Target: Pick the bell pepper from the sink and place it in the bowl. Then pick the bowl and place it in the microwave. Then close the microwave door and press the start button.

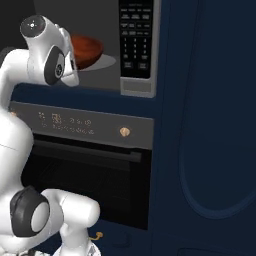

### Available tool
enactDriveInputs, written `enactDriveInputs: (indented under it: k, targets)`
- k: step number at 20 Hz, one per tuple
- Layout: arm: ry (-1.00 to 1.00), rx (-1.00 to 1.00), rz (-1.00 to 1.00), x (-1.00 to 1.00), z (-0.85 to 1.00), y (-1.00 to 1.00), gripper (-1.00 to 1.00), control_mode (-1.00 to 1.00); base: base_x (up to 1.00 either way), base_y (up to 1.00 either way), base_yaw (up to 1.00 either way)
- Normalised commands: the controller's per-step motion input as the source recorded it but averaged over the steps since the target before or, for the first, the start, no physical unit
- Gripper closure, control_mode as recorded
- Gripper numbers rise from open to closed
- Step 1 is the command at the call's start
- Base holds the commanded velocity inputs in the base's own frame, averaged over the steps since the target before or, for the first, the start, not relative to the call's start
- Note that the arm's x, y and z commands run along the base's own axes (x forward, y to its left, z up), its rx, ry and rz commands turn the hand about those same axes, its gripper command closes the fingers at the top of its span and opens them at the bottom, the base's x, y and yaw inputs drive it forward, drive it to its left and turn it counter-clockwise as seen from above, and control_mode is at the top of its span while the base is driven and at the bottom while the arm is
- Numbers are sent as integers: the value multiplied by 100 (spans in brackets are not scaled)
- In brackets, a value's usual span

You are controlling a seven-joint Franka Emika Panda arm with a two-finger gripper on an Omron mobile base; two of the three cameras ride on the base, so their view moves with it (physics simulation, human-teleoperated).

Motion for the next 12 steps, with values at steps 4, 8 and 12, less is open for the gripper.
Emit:
enactDriveInputs:
  k: [4,8,12]
  targets:
    - [12,0,3,71,-7,5,100,-100,0,0,0]
    - [6,0,2,69,-17,17,100,-100,0,0,0]
    - [4,-2,2,32,-31,22,-100,-100,0,0,0]
